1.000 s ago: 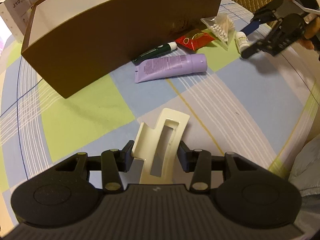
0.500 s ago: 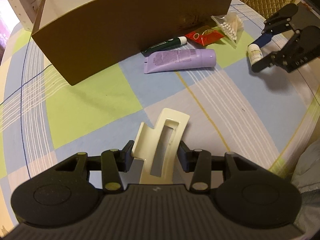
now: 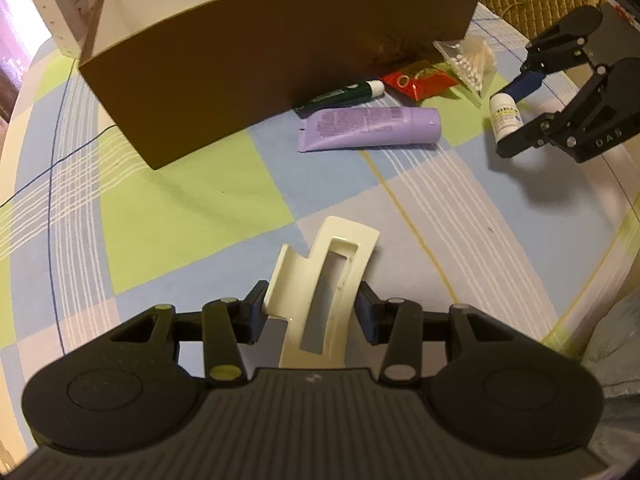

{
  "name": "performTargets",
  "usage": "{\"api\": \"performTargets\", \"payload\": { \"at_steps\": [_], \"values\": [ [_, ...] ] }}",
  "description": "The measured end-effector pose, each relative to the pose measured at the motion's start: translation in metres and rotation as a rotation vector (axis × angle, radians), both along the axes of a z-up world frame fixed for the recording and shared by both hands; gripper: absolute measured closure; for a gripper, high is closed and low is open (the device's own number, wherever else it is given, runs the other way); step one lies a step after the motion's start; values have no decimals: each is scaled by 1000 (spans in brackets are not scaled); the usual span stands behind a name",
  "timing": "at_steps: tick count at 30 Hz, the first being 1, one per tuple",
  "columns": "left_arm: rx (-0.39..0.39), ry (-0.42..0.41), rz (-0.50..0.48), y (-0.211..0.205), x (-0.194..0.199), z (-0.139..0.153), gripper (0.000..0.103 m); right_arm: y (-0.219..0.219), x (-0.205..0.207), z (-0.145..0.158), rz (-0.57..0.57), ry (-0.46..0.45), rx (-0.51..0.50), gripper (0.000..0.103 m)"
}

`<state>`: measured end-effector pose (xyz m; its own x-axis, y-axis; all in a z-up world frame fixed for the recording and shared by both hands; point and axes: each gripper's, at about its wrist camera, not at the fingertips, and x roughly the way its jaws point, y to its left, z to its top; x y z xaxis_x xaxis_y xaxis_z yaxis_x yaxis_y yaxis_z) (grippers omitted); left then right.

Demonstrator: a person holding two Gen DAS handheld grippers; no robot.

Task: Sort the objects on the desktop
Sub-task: 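Lift both held items and carry them over the box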

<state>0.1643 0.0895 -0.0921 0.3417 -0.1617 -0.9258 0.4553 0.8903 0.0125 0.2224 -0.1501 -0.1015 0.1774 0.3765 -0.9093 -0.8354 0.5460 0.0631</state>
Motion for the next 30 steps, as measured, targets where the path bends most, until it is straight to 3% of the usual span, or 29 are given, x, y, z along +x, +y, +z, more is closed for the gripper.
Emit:
{"api": "performTargets", "payload": {
  "at_steps": [22, 26, 30],
  "values": [
    [-7, -55, 24, 13, 19, 41, 63, -10, 11, 14, -54, 45, 85, 53],
    [-7, -72, -5, 12, 27, 61, 63, -15, 15, 22, -47, 55, 111, 53],
    [27, -134, -78, 10, 44, 93, 63, -15, 25, 50, 11, 43, 169, 53]
  ]
}}
